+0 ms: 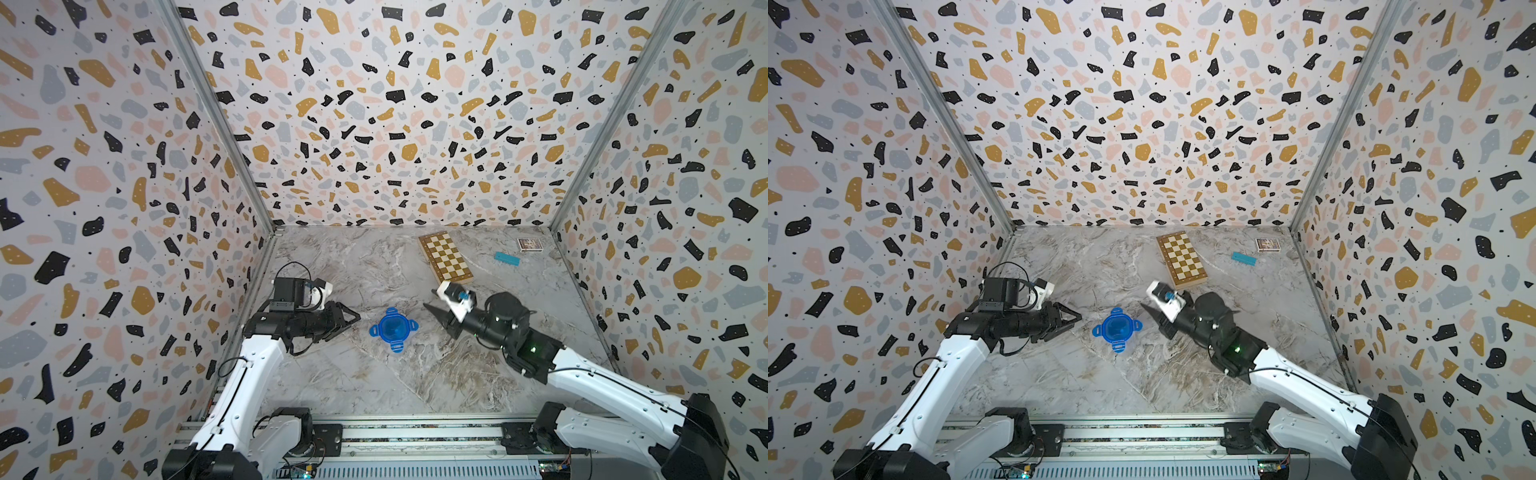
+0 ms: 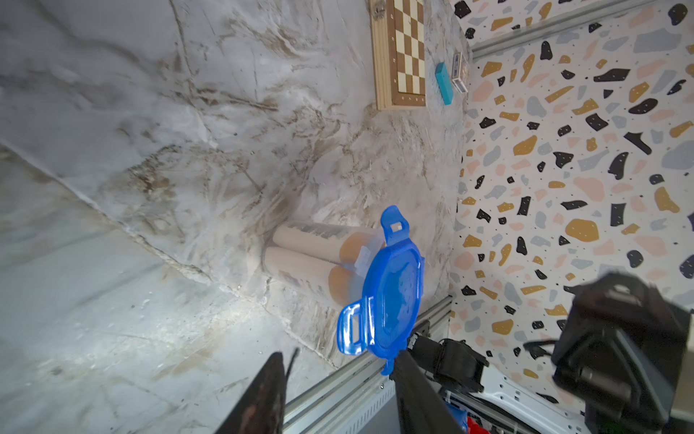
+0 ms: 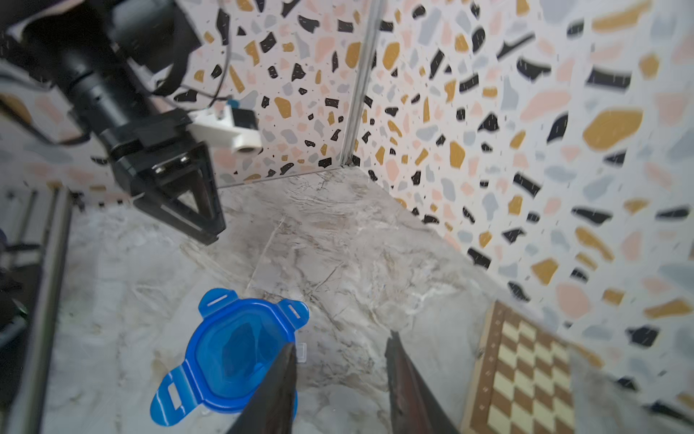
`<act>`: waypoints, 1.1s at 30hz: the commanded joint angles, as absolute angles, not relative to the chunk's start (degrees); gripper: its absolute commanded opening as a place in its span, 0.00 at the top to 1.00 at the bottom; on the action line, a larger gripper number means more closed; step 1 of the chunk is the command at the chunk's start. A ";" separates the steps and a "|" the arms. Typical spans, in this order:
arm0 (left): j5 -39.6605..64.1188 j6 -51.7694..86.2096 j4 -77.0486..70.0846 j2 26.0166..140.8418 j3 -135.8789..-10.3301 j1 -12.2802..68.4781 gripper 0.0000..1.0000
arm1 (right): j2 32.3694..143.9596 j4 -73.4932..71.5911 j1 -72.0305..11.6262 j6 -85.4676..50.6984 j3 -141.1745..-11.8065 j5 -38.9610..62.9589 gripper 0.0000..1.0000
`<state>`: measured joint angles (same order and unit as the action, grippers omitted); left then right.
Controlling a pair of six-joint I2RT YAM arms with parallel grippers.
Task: Pack away toiletry kits
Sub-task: Close the lid on the container, then adjust the lid on the container.
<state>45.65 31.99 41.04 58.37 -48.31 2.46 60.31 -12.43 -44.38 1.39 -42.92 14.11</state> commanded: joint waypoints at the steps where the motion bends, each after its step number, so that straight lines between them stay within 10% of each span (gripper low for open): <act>1: 53.44 34.69 39.35 57.54 -46.57 2.29 0.58 | 63.69 -0.74 -40.30 -20.69 -44.57 38.68 0.62; 15: 55.55 40.32 34.06 55.69 -38.59 3.65 0.55 | 78.56 -2.51 -31.01 -48.39 -45.22 60.78 0.63; 33: 57.75 46.93 17.99 60.25 -33.92 5.27 0.63 | 87.48 -11.01 -30.84 -56.46 -47.90 61.48 0.65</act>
